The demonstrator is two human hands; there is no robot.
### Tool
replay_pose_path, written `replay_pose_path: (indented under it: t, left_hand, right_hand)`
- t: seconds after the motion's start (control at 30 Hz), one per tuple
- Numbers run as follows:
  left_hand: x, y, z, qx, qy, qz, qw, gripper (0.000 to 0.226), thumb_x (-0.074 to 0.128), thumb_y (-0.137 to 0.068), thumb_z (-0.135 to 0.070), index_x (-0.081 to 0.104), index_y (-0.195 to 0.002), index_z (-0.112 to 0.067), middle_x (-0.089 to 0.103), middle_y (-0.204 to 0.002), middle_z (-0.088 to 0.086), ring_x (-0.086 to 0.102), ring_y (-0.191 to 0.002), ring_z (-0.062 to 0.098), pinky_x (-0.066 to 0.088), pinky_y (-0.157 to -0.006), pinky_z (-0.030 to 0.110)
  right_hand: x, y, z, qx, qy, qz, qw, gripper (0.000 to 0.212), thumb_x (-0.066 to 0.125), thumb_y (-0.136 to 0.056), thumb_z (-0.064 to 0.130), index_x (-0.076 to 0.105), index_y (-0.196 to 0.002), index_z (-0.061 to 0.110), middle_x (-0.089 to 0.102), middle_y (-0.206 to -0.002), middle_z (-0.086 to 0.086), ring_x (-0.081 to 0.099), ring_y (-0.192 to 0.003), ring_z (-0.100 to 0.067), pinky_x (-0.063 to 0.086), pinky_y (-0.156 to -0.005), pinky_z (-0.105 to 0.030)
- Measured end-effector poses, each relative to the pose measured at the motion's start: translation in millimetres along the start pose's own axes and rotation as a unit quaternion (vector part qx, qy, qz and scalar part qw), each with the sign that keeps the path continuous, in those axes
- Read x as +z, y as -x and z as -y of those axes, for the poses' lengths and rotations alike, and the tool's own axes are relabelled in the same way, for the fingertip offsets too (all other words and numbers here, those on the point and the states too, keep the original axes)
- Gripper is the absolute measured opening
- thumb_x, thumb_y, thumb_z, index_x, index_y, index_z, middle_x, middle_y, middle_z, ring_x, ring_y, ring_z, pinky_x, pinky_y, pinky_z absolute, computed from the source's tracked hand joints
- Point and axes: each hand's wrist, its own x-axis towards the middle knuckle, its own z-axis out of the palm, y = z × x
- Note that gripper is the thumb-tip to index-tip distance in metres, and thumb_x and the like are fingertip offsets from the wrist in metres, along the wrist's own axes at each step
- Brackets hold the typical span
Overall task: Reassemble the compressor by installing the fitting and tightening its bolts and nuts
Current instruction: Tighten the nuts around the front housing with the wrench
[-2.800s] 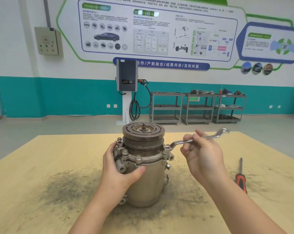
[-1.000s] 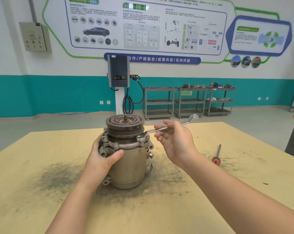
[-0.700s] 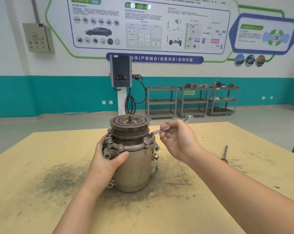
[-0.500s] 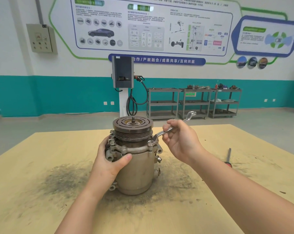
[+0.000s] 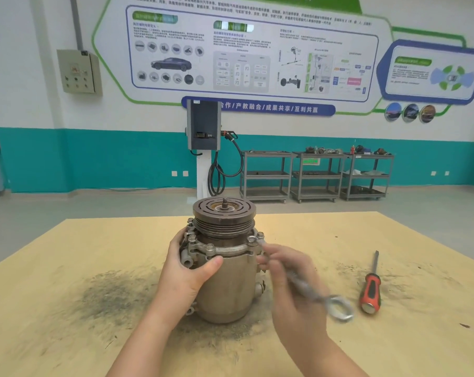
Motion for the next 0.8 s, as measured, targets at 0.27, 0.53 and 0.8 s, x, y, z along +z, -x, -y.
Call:
replay_pose_path:
  t: [0.27,0.53,0.8]
  left_hand:
    - [-2,-2,2,0.002,0.000,0.013,1.000,0.083,0.088,-0.042,-0.063,0.042,-0.111,-0.068,0.063,-0.114,-0.031,0.061,-0.104,-0.008,0.050,-0.086,0.025]
    - [-1,0,-2,0.004,-0.004,0.011,1.000,0.086,0.089,-0.054,-0.046,0.039,-0.123,-0.054,0.058,-0.127,-0.018,0.058,-0.110,-0.008,0.046,-0.089,0.017]
    - [-1,1,-4,0.012,0.000,0.011,1.000,0.087,0.089,-0.046,-0.057,0.041,-0.120,-0.054,0.060,-0.123,-0.020,0.058,-0.105,-0.012,0.048,-0.077,0.007]
  right_hand:
    - [18,-33,13,-0.069,0.085,0.049,0.993,0.006,0.064,-0.091,0.016,0.068,-0.095,0.018,0.069,-0.090,0.008,0.067,-0.084,-0.007,0.053,-0.074,-0.021]
    - [-11,-61,-3,0.340,-0.271,-0.175,0.884,0.020,0.030,-0.100,-0.002,0.042,-0.097,0.014,0.062,-0.061,-0.008,0.051,-0.046,-0.018,0.042,-0.046,-0.023]
    - [-10,-84,-28,0.445,-0.209,-0.047,0.869,0.016,0.031,-0.091,-0.001,0.042,-0.097,0.007,0.051,-0.053,-0.007,0.036,-0.037,-0.017,0.029,-0.040,-0.025]
